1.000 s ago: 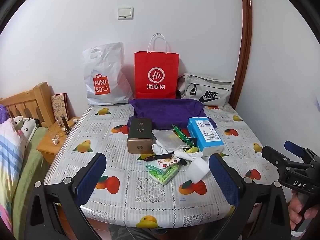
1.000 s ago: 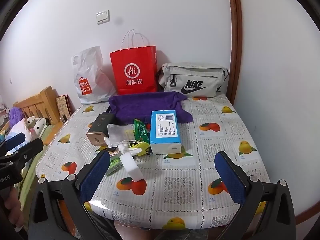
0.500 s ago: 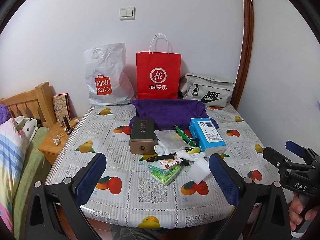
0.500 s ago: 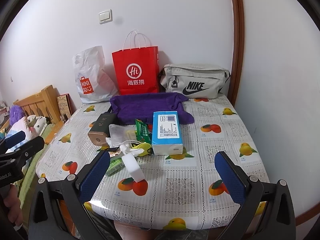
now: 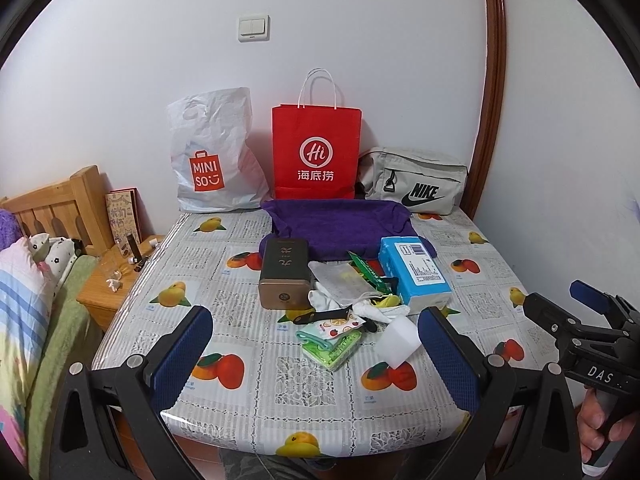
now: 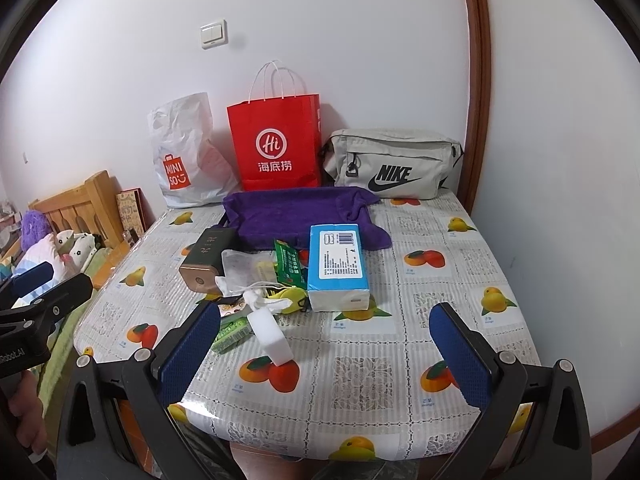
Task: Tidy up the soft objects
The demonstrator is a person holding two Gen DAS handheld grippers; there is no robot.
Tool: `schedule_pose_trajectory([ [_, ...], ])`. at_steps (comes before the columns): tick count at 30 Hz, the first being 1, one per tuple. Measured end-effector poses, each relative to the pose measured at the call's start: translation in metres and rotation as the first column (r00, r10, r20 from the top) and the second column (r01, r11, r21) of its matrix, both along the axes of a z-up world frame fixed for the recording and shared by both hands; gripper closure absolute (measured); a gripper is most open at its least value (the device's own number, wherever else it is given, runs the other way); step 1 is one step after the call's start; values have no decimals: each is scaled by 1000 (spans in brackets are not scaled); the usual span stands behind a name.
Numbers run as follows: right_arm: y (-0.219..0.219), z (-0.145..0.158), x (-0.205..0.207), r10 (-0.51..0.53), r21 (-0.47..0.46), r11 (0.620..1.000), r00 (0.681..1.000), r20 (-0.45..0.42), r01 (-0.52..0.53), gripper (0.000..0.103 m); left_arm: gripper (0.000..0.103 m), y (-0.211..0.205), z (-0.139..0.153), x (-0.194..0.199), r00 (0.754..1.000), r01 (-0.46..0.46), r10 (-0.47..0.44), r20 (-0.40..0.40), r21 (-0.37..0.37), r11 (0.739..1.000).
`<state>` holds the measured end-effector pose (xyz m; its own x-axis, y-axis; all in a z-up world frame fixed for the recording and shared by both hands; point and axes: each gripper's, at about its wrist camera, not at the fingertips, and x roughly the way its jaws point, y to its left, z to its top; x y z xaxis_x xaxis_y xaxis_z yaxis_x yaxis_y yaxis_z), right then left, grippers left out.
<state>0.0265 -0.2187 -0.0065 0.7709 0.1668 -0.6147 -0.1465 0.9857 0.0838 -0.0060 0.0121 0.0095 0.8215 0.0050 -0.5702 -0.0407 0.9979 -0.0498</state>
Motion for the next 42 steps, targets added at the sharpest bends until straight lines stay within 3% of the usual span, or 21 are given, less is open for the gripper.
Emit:
schedule_pose_trajectory([
  [42, 2, 2, -5, 13, 10, 1000, 1000, 12, -13, 0, 0, 0, 1, -4, 1000, 2, -2, 3, 2, 1000],
])
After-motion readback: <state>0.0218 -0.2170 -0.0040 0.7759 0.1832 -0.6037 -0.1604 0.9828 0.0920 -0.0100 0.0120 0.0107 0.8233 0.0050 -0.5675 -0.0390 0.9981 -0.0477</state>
